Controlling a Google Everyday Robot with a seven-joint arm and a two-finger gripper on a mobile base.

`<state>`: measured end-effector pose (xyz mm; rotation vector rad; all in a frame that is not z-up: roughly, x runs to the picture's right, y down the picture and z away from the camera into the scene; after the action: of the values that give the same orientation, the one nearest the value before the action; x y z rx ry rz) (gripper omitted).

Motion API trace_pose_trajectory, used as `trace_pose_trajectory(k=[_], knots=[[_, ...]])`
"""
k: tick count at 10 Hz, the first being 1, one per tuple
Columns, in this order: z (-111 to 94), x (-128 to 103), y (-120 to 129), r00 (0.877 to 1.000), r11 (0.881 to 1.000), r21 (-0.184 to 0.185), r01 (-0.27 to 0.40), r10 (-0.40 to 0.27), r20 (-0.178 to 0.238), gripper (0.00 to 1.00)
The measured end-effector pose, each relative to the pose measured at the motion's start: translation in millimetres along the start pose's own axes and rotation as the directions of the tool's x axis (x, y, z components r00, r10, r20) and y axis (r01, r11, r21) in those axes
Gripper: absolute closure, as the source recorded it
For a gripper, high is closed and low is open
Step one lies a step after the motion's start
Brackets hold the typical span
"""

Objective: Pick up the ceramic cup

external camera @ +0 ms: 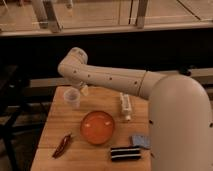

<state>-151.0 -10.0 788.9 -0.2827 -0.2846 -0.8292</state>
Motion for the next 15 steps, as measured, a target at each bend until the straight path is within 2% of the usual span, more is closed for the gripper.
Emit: trace_pose_trajectory(k=[6,15], knots=[[28.7,-12.0,-7.3,0.995,0.998,-0.014,0.059,-0.058,0.078,0.2],[74.0,-18.9,6.1,0.987,0.997,-0.036,0.073,-0.068,0.143,0.2]])
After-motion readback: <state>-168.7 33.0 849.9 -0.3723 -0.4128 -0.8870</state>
